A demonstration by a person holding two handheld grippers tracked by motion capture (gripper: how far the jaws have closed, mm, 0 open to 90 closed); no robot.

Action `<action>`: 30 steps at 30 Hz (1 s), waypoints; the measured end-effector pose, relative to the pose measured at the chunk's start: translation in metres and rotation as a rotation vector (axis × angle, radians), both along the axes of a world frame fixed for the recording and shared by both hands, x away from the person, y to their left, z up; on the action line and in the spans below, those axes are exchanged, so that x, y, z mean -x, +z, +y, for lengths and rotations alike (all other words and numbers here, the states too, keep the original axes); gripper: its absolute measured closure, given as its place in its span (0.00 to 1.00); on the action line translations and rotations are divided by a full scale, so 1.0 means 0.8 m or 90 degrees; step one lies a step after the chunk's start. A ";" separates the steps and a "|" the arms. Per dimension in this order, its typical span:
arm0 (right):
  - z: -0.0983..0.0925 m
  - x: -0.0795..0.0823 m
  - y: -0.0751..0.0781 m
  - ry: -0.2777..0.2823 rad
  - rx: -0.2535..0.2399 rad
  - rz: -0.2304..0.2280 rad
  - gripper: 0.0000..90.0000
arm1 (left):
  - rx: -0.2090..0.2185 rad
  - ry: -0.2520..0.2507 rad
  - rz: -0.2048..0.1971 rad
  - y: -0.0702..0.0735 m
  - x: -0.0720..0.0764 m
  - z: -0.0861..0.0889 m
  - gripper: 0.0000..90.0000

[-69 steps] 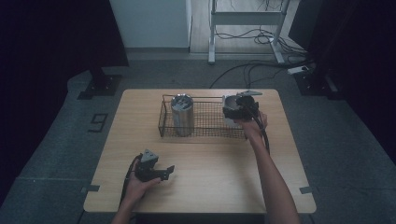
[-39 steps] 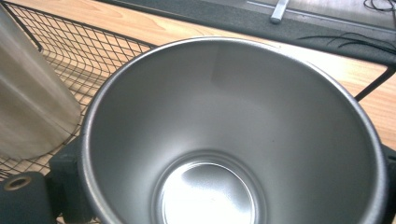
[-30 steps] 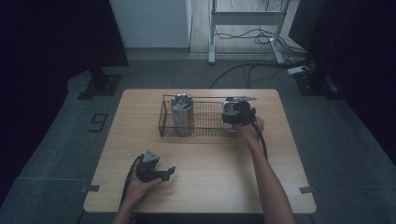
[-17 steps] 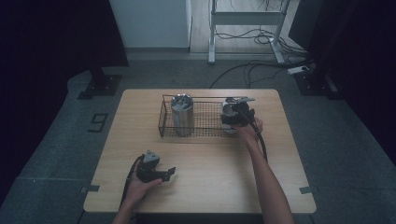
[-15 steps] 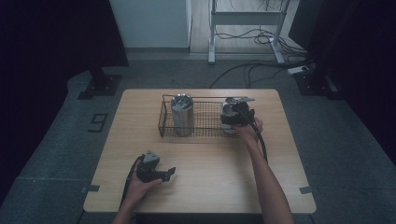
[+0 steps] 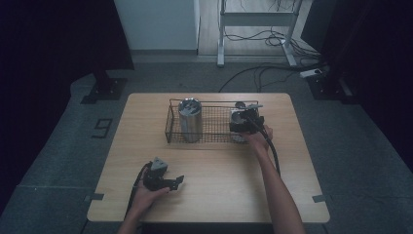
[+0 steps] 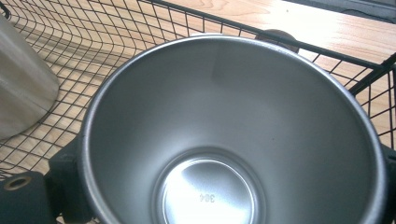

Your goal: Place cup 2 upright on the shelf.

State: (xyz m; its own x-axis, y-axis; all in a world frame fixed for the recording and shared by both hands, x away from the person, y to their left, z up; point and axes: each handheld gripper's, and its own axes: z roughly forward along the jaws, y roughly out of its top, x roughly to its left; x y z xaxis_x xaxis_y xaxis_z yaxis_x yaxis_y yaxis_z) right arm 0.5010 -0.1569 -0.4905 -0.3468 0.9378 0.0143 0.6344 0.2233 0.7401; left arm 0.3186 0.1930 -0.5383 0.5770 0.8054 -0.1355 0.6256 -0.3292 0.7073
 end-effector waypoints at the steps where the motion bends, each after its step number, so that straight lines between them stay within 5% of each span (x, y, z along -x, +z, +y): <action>1: 0.000 0.000 0.000 0.001 0.002 0.000 0.08 | 0.000 0.000 0.000 0.000 0.000 0.000 0.17; 13: 0.000 0.004 0.000 0.003 0.034 0.021 0.07 | -0.004 -0.006 0.005 -0.001 0.001 -0.003 0.17; 17: -0.001 0.008 -0.001 0.003 0.037 0.008 0.07 | -0.007 -0.011 0.009 -0.002 0.000 -0.004 0.17; 30: -0.003 0.014 0.000 0.009 0.014 -0.004 0.00 | -0.012 -0.012 0.012 -0.003 0.000 -0.005 0.17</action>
State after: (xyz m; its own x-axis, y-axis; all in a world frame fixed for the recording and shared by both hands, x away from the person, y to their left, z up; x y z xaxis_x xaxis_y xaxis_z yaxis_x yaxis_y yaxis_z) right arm 0.4899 -0.1596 -0.4903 -0.3597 0.9330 -0.0090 0.6266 0.2487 0.7385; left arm 0.3183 0.1887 -0.5406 0.5896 0.7968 -0.1321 0.6325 -0.3538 0.6891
